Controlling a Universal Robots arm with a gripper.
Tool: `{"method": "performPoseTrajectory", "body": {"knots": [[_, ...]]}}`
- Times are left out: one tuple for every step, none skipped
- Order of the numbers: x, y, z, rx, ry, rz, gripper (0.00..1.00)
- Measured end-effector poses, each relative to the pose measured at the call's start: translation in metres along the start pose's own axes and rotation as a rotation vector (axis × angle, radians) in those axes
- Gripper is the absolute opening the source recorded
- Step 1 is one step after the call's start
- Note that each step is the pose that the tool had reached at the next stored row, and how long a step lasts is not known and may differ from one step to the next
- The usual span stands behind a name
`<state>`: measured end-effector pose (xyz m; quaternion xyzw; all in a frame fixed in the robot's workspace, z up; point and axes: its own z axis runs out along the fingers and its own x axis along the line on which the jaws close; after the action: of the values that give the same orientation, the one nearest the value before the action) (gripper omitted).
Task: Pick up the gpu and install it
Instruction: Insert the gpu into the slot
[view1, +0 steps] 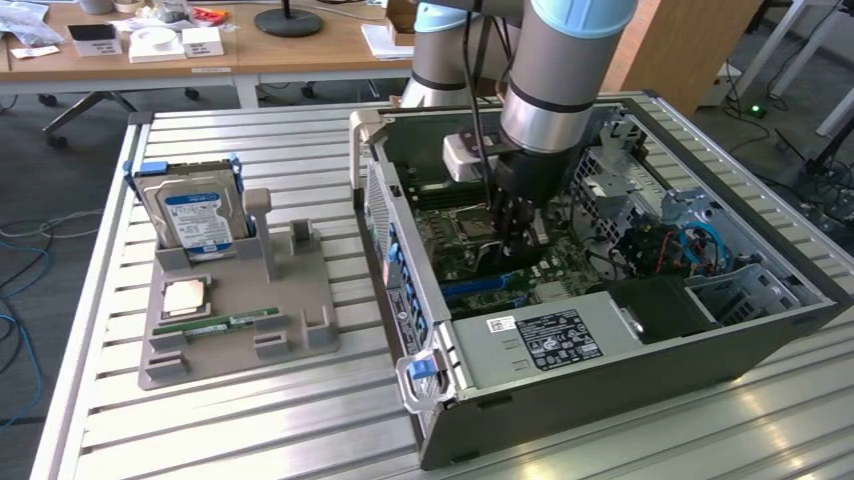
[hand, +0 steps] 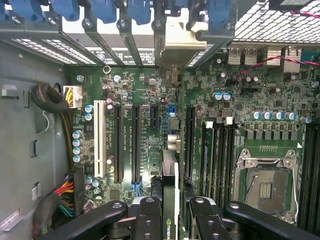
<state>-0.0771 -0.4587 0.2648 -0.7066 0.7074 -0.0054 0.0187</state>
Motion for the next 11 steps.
{"method": "performPoseTrajectory", "body": {"knots": [[0.0000, 0.0007, 0.0000, 0.0000, 0.0002, 0.000, 0.26], [0.0000, 0.0012, 0.0000, -0.0001, 0.0003, 0.000, 0.26], [0.0000, 0.0016, 0.0000, -0.0002, 0.0004, 0.000, 0.26], [0.0000, 0.0017, 0.0000, -0.0002, 0.0004, 0.000, 0.26], [0.0000, 0.0018, 0.0001, -0.0001, 0.0004, 0.000, 0.26], [0.0000, 0.0020, 0.0001, -0.0001, 0.0004, 0.000, 0.26], [0.0001, 0.0021, 0.0000, -0.0002, 0.0005, 0.000, 0.26], [0.0001, 0.0021, 0.0000, -0.0001, 0.0005, 0.000, 0.26], [0.0001, 0.0021, 0.0000, -0.0001, 0.0005, 0.000, 0.26], [0.0001, 0.0021, 0.0000, -0.0001, 0.0004, 0.000, 0.26], [0.0001, 0.0021, 0.0001, -0.0001, 0.0004, 0.000, 0.26]]}}
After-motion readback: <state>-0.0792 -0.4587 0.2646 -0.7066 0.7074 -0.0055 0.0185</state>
